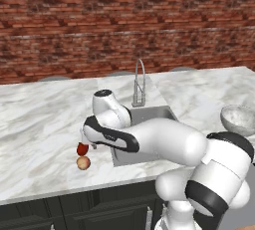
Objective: Remove the peach and bell pepper from the sink. Then move the bowl and cup from the counter to the sink for washing.
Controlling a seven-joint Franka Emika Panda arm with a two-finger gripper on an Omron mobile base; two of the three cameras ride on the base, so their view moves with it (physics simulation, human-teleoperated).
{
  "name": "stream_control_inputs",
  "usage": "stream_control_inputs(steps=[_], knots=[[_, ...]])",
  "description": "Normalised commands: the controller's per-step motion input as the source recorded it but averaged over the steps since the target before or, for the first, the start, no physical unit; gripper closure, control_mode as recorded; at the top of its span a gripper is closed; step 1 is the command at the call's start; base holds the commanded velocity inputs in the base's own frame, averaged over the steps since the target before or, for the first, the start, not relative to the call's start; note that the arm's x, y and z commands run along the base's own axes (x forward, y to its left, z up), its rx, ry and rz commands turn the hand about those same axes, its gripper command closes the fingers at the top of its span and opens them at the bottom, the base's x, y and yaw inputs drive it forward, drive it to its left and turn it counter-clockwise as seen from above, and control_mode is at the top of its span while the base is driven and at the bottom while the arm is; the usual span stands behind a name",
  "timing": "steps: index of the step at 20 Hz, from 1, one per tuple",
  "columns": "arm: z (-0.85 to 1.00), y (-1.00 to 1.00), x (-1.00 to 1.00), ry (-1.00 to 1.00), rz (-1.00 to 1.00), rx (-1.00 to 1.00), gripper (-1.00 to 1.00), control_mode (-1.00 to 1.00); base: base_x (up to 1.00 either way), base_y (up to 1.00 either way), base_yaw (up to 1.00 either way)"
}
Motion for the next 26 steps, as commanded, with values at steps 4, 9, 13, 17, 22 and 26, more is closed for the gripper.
stream_control_inputs(steps=[4, 9, 13, 17, 22, 26], knots=[[0.09, -0.43, -0.15, 0.00, 0.01, 0.00, -1.00, -1.00, 0.00, 0.00, 0.00], [0.08, -0.47, -0.15, -0.01, 0.07, 0.00, -1.00, -1.00, 0.00, 0.00, 0.00], [0.06, -0.49, -0.14, -0.01, 0.08, 0.00, -1.00, -1.00, 0.00, 0.00, 0.00], [0.04, -0.49, -0.08, 0.00, 0.03, 0.00, -1.00, -1.00, 0.00, 0.00, 0.00], [0.02, -0.49, -0.06, 0.00, 0.05, 0.00, -1.00, -1.00, 0.00, 0.00, 0.00], [0.02, -0.50, -0.06, 0.00, 0.04, 0.00, -1.00, -1.00, 0.00, 0.00, 0.00]])
